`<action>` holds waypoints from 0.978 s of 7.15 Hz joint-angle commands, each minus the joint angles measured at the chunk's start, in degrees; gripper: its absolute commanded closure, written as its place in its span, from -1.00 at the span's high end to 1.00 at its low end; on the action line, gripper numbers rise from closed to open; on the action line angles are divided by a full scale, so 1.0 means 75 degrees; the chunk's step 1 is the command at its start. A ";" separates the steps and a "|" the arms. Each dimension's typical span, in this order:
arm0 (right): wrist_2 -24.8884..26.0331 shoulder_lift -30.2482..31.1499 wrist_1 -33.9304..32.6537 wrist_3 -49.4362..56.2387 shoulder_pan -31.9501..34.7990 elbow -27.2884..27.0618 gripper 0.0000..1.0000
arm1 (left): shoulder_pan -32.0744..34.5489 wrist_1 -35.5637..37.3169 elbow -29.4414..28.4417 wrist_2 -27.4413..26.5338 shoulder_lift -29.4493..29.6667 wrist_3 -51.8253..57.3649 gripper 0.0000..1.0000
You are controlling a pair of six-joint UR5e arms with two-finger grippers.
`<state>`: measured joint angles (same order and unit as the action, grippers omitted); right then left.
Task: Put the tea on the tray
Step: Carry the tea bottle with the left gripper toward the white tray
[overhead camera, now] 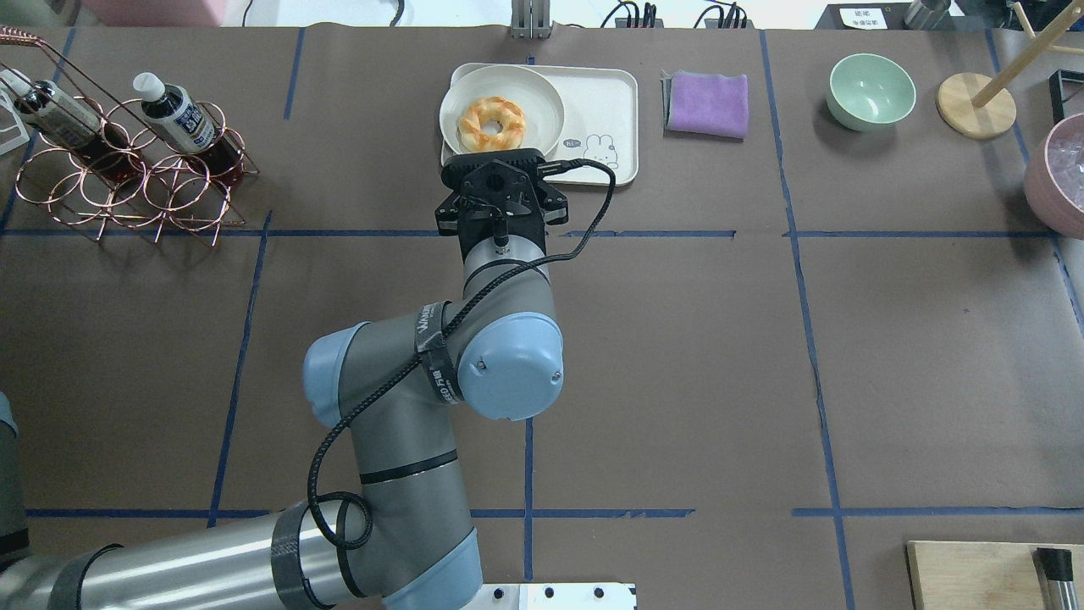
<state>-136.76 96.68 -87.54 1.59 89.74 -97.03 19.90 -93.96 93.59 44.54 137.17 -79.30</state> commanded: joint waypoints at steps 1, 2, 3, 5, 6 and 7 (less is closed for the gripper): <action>0.0000 0.0000 0.0000 -0.0001 0.0000 0.0012 1.00 | -0.0099 -0.0069 -0.0197 -0.0091 0.0121 0.0038 -0.59; 0.0000 0.0000 0.0000 -0.0001 0.0000 0.0012 1.00 | -0.0099 -0.0069 -0.0174 -0.0079 0.0121 0.0062 -0.21; 0.0000 0.0000 0.0000 -0.0001 0.0000 0.0012 1.00 | -0.0099 -0.0069 -0.0174 -0.0079 0.0086 0.0166 0.80; 0.0000 0.0000 0.0011 0.0010 0.0000 0.0012 1.00 | -0.0099 -0.0104 0.0141 0.0003 0.0063 0.0272 1.00; 0.0000 0.0000 0.0011 0.0010 0.0000 0.0012 1.00 | -0.0099 -0.0116 0.0653 0.0166 0.0039 0.0528 1.00; 0.0000 0.0000 0.0000 0.0010 0.0000 0.0012 1.00 | -0.0041 -0.0046 0.1389 0.1014 0.0016 0.0937 1.00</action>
<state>-136.76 96.68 -87.48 1.66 89.74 -96.94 19.26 -94.66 98.46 46.87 137.48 -75.26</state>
